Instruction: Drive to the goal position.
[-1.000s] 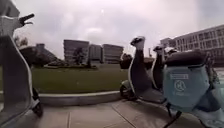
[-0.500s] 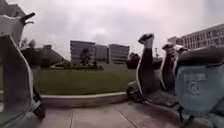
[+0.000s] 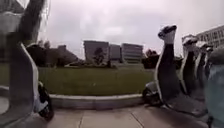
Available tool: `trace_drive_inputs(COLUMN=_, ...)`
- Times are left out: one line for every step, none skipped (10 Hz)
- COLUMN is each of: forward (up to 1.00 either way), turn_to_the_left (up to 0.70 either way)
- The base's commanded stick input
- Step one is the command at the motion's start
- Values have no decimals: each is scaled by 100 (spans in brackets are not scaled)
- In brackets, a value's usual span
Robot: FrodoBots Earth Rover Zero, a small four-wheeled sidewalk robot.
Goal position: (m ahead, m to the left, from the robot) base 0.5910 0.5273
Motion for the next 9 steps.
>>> trace_drive_inputs(forward=9, turn_to_the_left=38)
trace_drive_inputs(forward=38, turn_to_the_left=-1)
trace_drive_inputs(forward=44, turn_to_the_left=-1)
trace_drive_inputs(forward=49, turn_to_the_left=-1)
trace_drive_inputs(forward=50, turn_to_the_left=-1)
trace_drive_inputs(forward=33, turn_to_the_left=-1)
trace_drive_inputs(forward=0, turn_to_the_left=0)
trace_drive_inputs(forward=0, turn_to_the_left=0)
trace_drive_inputs(forward=0, turn_to_the_left=0)
